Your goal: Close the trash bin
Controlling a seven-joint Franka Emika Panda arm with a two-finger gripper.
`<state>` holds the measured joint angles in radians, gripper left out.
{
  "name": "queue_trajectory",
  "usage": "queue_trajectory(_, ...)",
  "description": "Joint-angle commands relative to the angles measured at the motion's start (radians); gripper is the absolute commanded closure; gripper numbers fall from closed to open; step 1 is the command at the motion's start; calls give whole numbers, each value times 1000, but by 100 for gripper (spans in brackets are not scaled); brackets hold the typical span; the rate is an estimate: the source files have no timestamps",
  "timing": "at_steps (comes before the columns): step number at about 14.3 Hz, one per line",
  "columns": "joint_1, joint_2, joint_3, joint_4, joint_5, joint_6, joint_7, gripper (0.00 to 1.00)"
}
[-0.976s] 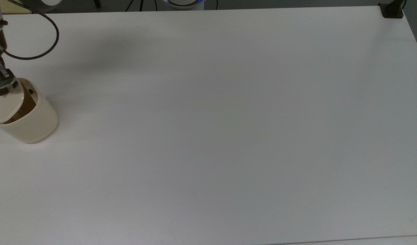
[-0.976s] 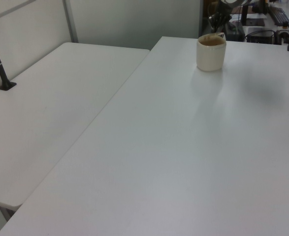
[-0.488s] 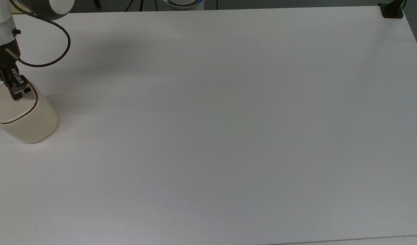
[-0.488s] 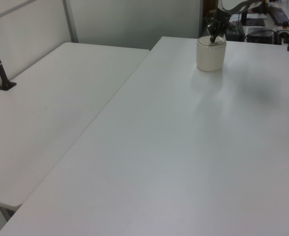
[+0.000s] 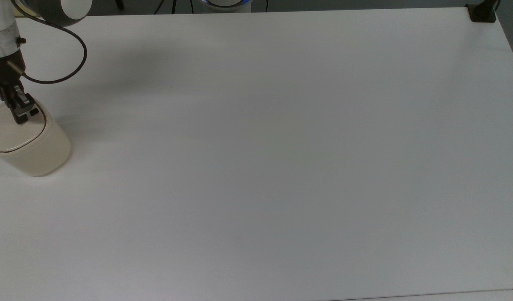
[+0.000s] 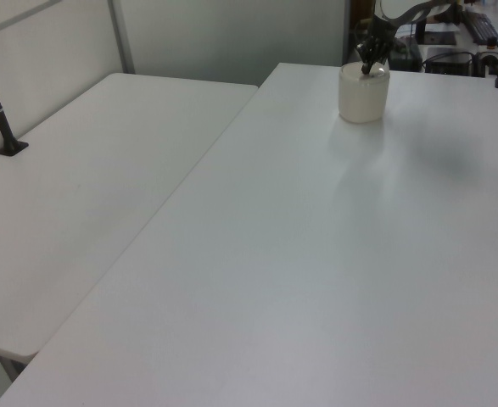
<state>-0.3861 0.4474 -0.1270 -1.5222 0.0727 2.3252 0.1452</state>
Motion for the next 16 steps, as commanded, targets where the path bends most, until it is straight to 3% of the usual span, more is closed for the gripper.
queue_trajectory(1,48,-90,-3,10,4,-73,-12,99)
queue_trajectory(4,147,-169,-5,14,-13,-194,-61,99)
queue_trajectory(8,291,-252,-5,7,-108,-397,-81,99)
queue_trajectory(13,456,-364,-5,-42,-125,-546,-130,99)
queue_trajectory(16,496,-404,-5,-62,-122,-607,-214,94)
